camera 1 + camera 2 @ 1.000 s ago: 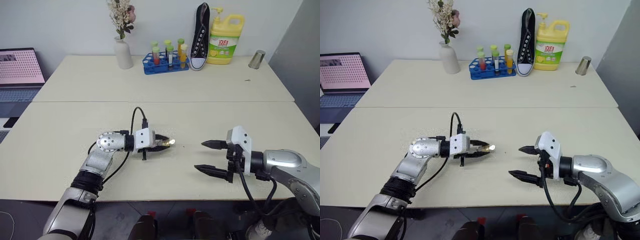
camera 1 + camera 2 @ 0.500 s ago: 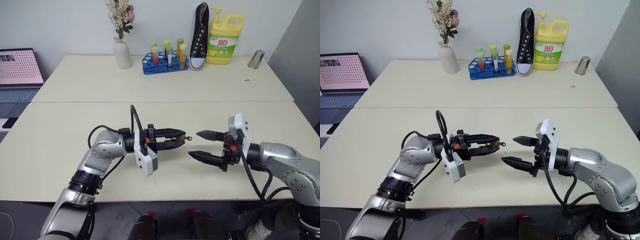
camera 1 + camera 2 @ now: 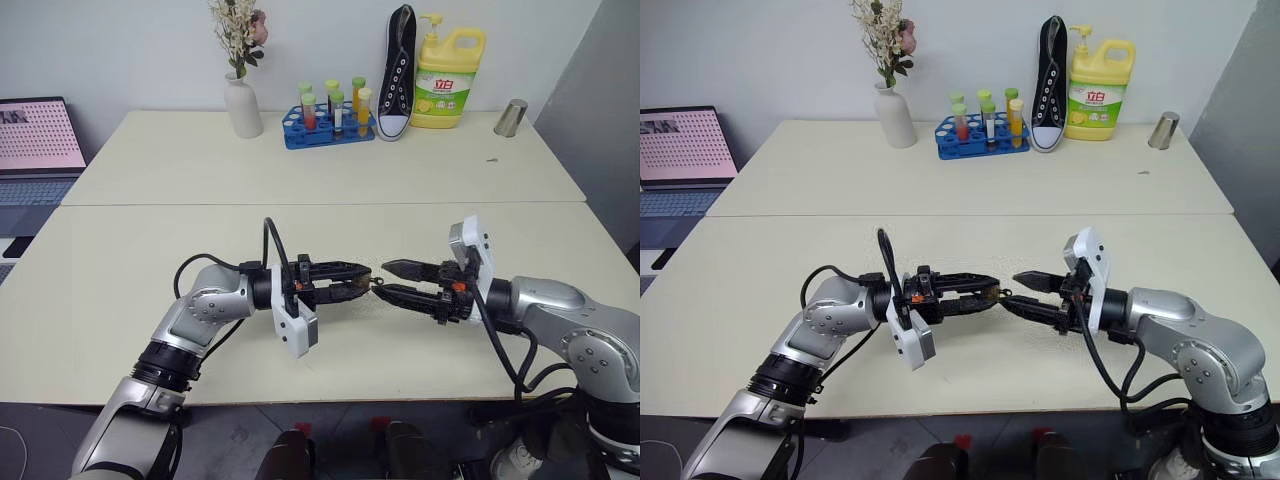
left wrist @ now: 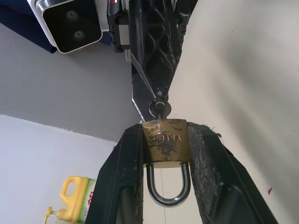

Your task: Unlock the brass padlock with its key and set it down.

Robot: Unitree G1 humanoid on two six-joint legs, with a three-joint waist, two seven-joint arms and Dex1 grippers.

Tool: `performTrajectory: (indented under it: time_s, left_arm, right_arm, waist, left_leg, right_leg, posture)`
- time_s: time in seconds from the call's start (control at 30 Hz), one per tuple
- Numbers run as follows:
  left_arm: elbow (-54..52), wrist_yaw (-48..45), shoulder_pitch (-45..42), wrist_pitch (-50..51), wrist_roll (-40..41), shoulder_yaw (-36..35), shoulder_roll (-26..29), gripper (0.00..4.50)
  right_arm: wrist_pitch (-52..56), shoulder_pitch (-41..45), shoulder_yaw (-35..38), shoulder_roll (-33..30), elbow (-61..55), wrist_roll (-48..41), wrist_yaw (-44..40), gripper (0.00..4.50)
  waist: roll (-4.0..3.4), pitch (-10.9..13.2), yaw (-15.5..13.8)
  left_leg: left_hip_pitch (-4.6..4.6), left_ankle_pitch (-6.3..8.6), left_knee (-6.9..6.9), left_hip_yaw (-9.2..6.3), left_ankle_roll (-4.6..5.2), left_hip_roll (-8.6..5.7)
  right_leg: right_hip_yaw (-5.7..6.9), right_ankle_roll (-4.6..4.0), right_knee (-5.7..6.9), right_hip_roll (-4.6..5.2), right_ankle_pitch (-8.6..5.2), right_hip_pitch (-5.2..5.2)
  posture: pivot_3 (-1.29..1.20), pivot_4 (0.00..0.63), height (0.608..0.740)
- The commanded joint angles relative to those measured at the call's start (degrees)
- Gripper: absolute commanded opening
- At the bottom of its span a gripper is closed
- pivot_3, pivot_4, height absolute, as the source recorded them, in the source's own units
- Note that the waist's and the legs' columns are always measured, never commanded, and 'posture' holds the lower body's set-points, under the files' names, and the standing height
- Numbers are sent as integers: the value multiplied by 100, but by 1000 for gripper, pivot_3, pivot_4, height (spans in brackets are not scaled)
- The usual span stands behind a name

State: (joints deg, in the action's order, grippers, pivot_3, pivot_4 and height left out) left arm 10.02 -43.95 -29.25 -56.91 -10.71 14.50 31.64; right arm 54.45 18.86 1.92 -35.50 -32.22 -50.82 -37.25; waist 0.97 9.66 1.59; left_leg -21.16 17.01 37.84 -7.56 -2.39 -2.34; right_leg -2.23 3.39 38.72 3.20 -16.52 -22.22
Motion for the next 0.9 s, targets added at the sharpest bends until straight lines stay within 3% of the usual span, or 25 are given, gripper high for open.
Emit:
performTrajectory:
  time_s: [0.03,0.13,0.5,0.7,0.9]
  left_arm:
    - [-80,168,-73,-35,10,46,39,968]
    - [-88,232,-71,-52,-27,67,67,968]
    - [-64,506,-85,-218,-299,77,139,968]
    - [154,872,-232,-578,-755,63,145,968]
    - [446,1184,-381,-860,-1132,56,211,968]
  right_arm:
    - [-1,140,-7,-28,-61,-91,-40,1005]
    - [-9,161,-38,-48,-64,-87,-59,3]
    - [436,437,198,-2,252,-625,95,0]
    - [1657,910,550,55,1011,-2138,771,0]
    - [2265,1234,651,113,2067,-3651,1981,0]
  waist:
    - [0,0,0]
    - [0,0,0]
    - [0,0,2]
    - [-1,0,-1]
    - [-1,1,3]
  left_leg:
    - [0,0,0,0,0,0]
    - [0,0,0,-1,0,0]
    - [0,0,0,0,0,0]
    - [-1,0,-1,0,0,0]
    - [-2,0,-1,1,1,0]
  right_leg:
    - [0,0,0,0,0,0]
    - [1,0,0,0,0,0]
    - [0,0,0,-1,0,0]
    - [-2,-1,1,0,0,0]
    - [-2,-1,3,0,0,-1]
  posture:
    - [0,150,740]
    - [0,150,740]
    - [0,150,740]
    - [0,150,740]
    - [0,150,740]
